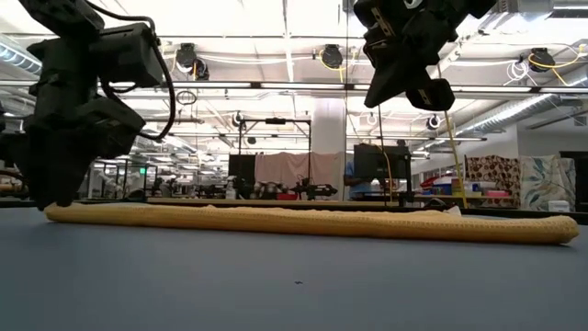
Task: Roll towel
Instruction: Roll the yellow towel
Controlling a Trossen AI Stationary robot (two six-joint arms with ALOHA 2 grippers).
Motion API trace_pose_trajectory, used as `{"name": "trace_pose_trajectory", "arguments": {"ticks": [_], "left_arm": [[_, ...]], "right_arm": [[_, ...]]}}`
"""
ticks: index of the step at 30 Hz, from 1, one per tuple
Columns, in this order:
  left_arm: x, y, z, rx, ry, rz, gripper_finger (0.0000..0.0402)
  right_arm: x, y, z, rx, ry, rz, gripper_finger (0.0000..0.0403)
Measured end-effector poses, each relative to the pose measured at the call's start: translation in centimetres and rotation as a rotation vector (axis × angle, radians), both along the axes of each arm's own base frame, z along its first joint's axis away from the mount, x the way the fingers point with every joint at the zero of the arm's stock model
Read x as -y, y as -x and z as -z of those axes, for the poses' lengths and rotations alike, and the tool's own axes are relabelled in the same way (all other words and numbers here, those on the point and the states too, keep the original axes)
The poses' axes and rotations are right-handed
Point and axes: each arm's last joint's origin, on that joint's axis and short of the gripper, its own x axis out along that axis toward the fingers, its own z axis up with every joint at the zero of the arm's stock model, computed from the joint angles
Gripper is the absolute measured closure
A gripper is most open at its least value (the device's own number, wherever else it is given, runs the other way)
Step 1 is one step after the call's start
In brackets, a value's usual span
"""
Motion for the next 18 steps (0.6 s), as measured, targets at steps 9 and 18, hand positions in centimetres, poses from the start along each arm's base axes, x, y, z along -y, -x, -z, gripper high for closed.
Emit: {"name": "trace_pose_trajectory", "arguments": {"ticks": [9,18], "left_arm": [[0.1,0.2,0.9,0.008,-0.075,-0.046,0.0249],[0.5,0.1,2.3,0.033,-0.071,-0.071,0.0251]], "right_arm": [[0.8,0.0,0.0,0.000,0.018,-0.001,0.0399],[1.2,0.1,0.0,0.000,0.037,-0.011,0.0399]]}}
